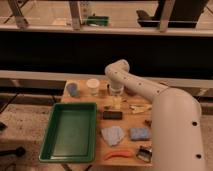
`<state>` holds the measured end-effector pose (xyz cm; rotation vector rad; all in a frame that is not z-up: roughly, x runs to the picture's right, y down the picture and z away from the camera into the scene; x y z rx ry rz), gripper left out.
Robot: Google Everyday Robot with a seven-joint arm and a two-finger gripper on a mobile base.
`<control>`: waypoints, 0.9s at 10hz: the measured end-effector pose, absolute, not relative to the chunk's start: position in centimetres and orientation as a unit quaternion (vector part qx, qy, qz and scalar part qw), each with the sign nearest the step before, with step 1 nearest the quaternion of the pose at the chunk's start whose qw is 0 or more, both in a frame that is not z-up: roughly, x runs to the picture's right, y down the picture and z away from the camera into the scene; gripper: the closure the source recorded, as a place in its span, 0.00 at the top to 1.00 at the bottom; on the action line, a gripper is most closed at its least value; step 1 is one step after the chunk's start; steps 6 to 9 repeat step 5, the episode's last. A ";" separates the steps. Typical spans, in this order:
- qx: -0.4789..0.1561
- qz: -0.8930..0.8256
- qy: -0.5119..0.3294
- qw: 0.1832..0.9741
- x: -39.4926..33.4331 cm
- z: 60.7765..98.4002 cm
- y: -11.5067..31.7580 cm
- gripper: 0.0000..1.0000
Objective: Place fork in table surface
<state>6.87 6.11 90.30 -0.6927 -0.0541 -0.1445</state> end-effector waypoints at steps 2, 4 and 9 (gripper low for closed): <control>-0.338 -0.075 -0.030 0.938 6.8 88.6 5.4 0.80; -0.330 -0.080 -0.036 0.940 6.6 86.2 4.4 0.80; -0.322 -0.080 -0.039 0.943 6.5 85.0 3.9 0.80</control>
